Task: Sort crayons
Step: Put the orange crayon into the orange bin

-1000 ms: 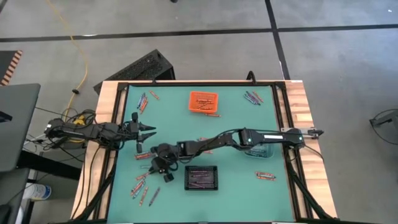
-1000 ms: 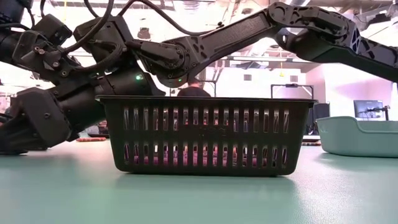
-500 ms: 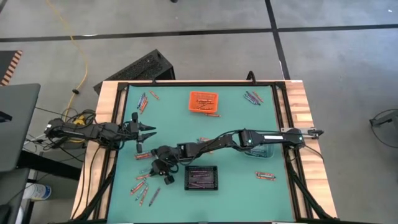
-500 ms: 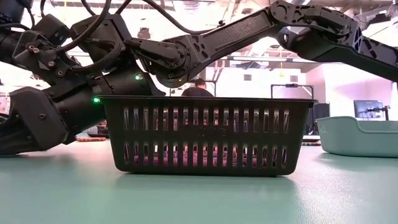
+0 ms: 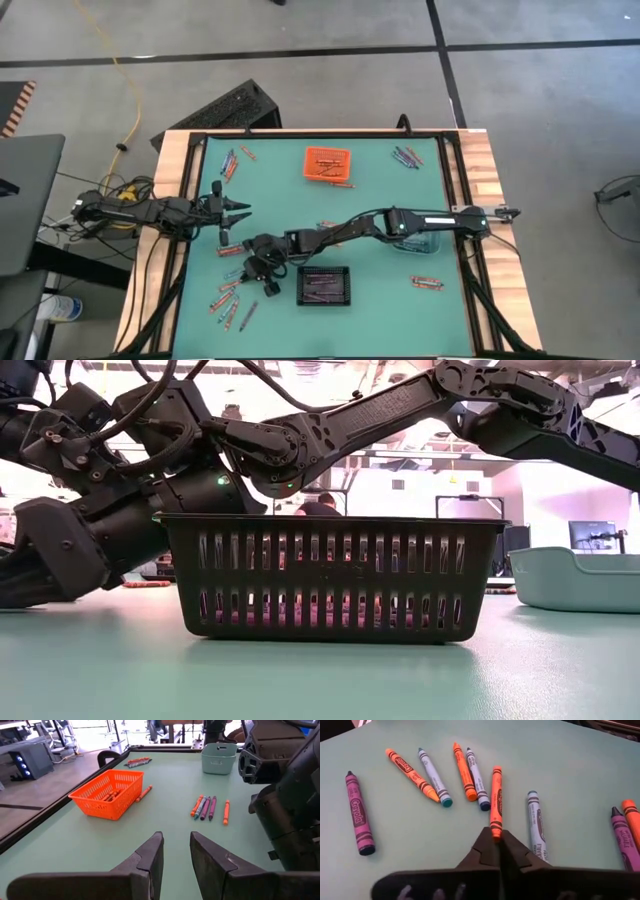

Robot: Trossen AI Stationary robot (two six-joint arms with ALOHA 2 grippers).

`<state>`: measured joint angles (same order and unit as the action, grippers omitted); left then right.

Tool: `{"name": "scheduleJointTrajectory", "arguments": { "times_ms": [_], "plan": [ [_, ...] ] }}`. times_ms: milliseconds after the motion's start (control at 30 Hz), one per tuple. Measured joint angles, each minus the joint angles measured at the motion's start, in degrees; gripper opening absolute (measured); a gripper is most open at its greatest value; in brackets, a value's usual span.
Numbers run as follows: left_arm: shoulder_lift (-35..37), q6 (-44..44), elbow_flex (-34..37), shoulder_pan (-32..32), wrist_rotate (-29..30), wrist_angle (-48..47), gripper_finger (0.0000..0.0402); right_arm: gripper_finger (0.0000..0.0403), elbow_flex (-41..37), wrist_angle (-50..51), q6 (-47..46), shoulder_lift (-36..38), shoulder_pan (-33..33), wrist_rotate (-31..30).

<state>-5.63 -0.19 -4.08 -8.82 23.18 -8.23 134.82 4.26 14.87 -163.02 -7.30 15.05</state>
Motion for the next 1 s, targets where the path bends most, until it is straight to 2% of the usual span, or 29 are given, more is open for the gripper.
{"name": "scheduleJointTrajectory", "arguments": {
  "times_ms": [200,467,600,733,833,1000],
  "plan": [
    [0.0,0.0,0.0,0.02,-0.02,0.0,0.0086,0.0004,-0.23,-0.29,-1.38,1.69,0.84,1.24],
    [0.0,0.0,0.0,0.02,-0.02,0.0,0.0086,0.0001,-0.44,7.8,-1.98,8.99,3.67,3.48],
    [0.0,0.0,0.0,0.02,-0.04,0.0,0.0086,0.0001,-0.15,22.94,-2.35,16.44,4.32,8.03],
    [0.0,-0.02,0.0,0.0,-0.02,0.0,0.0086,0.0,-0.15,41.3,1.27,23.86,4.9,11.38],
    [0.0,-0.02,0.0,0.0,0.01,0.0,0.0086,0.0,-0.15,51.91,3.93,29.06,5.5,10.68],
    [0.0,0.0,0.0,0.0,0.02,0.0,0.0086,0.0002,-0.8,64.76,2.29,35.12,9.12,6.25]
  ]
}}
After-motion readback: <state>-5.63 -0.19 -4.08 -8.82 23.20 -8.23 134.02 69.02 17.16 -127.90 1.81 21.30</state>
